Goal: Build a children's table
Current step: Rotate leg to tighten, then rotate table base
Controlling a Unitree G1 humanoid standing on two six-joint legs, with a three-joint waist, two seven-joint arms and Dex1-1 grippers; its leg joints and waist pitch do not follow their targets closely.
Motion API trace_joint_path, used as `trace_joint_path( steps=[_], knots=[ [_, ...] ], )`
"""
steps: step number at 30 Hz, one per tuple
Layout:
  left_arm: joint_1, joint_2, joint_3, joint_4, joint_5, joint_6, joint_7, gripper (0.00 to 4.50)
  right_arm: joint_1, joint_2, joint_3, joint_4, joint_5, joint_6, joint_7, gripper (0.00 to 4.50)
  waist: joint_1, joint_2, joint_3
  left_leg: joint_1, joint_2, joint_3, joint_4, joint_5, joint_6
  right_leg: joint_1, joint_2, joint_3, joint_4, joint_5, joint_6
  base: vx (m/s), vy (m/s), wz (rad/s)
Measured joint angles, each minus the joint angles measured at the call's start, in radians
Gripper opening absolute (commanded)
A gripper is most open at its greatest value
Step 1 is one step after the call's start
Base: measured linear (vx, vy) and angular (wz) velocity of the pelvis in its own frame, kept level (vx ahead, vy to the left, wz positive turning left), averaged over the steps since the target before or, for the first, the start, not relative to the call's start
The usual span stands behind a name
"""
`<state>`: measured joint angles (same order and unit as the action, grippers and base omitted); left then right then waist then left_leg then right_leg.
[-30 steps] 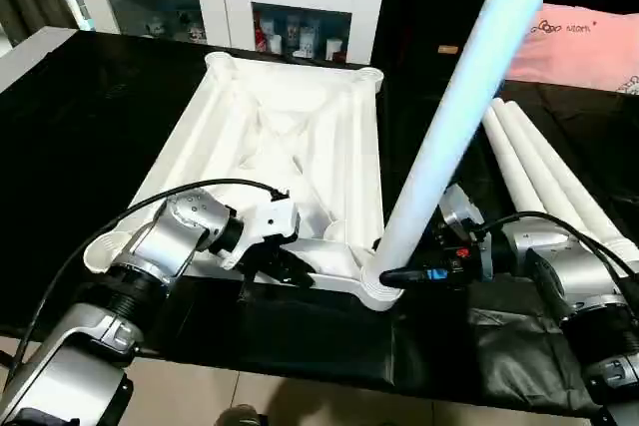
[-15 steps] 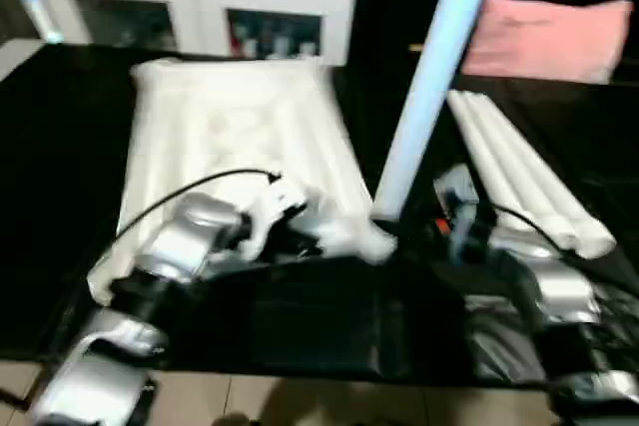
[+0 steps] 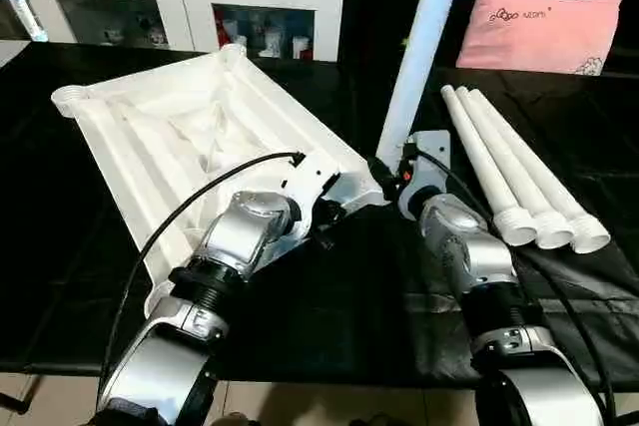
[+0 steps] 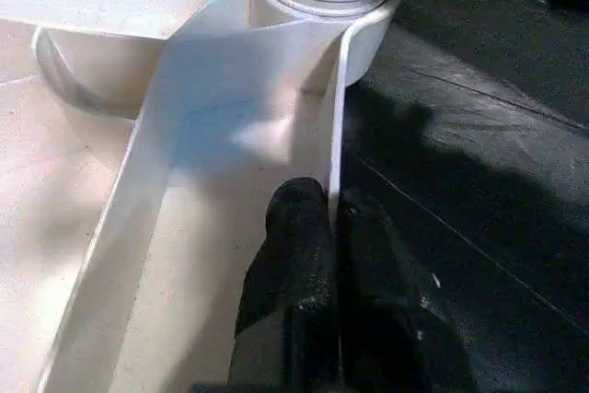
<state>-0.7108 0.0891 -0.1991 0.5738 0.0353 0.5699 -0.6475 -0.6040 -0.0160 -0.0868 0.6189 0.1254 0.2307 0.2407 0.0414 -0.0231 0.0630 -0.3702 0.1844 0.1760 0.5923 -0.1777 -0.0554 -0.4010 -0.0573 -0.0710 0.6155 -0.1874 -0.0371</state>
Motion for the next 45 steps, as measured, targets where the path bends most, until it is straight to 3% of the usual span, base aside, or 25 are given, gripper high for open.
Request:
trace_joint_path(
  steps=[4,8,12,17,18,21,22,26,35,36,41,42,45],
  knots=[
    [0.000,0.016,-0.005,0.004,0.003,-0.021,-0.004,0.00,0.050,0.002,0.027,0.001,-0.019,-0.045,0.009,3.18,-0.004,0.000,0.000,0.000,0.000,0.000,0.000,0.000,0.000,0.000,0.000,0.000,0.000,0.000,0.000,0.000,0.000,0.00],
    [0.001,0.021,-0.017,0.009,0.008,-0.054,-0.014,0.00,0.078,-0.003,0.036,-0.026,-0.016,-0.031,0.010,3.63,-0.001,0.000,0.001,0.000,0.000,0.000,0.000,0.000,0.000,0.000,0.000,0.000,0.000,0.000,0.000,0.000,0.000,0.00],
    [0.002,0.030,-0.046,0.013,0.022,-0.106,-0.026,0.00,0.159,-0.020,0.044,-0.129,-0.016,-0.037,0.036,3.91,0.013,-0.001,0.001,-0.002,0.000,0.000,0.000,0.000,0.001,-0.001,0.000,0.000,-0.002,0.000,0.000,0.000,0.000,0.00],
    [0.002,0.038,-0.061,0.037,0.037,-0.180,-0.034,0.00,0.246,-0.044,0.050,-0.263,-0.001,-0.046,0.074,4.33,0.019,-0.001,0.002,-0.002,0.000,0.000,-0.001,0.000,0.001,-0.002,0.000,0.000,-0.002,0.001,0.001,0.000,0.000,0.00],
    [0.002,0.036,-0.057,0.039,0.035,-0.182,-0.037,0.44,0.251,-0.050,0.050,-0.277,-0.002,-0.045,0.073,4.44,0.017,-0.001,0.002,-0.002,0.000,0.000,0.000,0.000,0.001,-0.002,0.000,0.000,-0.001,0.001,0.002,0.000,0.000,0.00],
    [0.005,0.035,-0.007,0.012,-0.023,-0.206,-0.062,0.61,0.272,-0.063,0.051,-0.314,-0.001,-0.036,0.078,4.50,0.019,-0.007,0.004,-0.002,0.001,0.000,0.000,0.000,0.001,-0.002,0.000,0.000,-0.001,0.001,0.002,0.000,0.000,0.00],
    [0.004,0.034,0.013,-0.022,-0.050,-0.215,-0.072,0.90,0.285,-0.068,0.057,-0.327,-0.001,-0.035,0.088,4.50,0.022,-0.010,0.003,-0.002,0.001,0.000,0.000,0.000,0.001,-0.001,0.000,-0.001,-0.001,0.001,0.002,0.000,0.000,0.00],
    [-0.002,0.069,0.065,-0.089,-0.095,-0.229,-0.092,0.99,0.305,-0.070,0.074,-0.356,0.009,-0.022,0.129,4.50,0.017,-0.014,0.004,-0.002,0.000,0.001,0.000,0.000,0.001,-0.001,0.000,0.000,-0.002,0.001,0.002,0.000,0.000,0.00],
    [0.000,0.266,0.193,-0.200,-0.124,-0.163,-0.083,1.06,0.322,-0.116,0.143,-0.412,0.031,0.030,0.246,4.50,0.019,-0.026,0.005,-0.002,0.001,0.001,0.000,0.000,0.001,-0.001,0.000,-0.001,-0.002,0.001,0.002,0.000,0.000,0.00],
    [0.000,0.315,0.200,-0.199,-0.107,-0.154,-0.068,0.78,0.322,-0.121,0.155,-0.412,0.028,0.042,0.256,4.50,0.017,-0.028,0.005,-0.001,0.001,0.001,0.000,0.000,0.001,-0.001,0.000,0.000,-0.001,0.001,0.003,0.000,0.000,0.00],
    [0.000,0.519,0.211,-0.150,0.024,-0.178,-0.013,0.65,0.320,-0.143,0.177,-0.410,0.007,0.077,0.267,4.50,0.017,-0.038,0.006,-0.001,0.002,0.001,-0.001,0.000,0.000,-0.001,0.001,0.000,-0.001,0.000,0.004,0.000,0.000,0.00],
    [0.003,0.560,0.202,-0.137,0.059,-0.182,-0.004,0.34,0.319,-0.149,0.181,-0.410,-0.001,0.088,0.269,4.50,0.019,-0.040,0.005,-0.002,0.001,0.001,-0.001,-0.001,0.000,-0.001,0.000,0.000,-0.002,0.000,0.004,0.000,0.000,0.00],
    [0.018,0.614,0.186,-0.122,0.111,-0.181,0.003,0.27,0.317,-0.153,0.196,-0.410,-0.003,0.101,0.274,4.50,0.031,-0.042,0.005,-0.002,0.001,0.001,-0.001,-0.001,0.000,-0.001,0.000,0.001,-0.002,0.000,0.004,0.000,0.000,0.00]
  ],
)
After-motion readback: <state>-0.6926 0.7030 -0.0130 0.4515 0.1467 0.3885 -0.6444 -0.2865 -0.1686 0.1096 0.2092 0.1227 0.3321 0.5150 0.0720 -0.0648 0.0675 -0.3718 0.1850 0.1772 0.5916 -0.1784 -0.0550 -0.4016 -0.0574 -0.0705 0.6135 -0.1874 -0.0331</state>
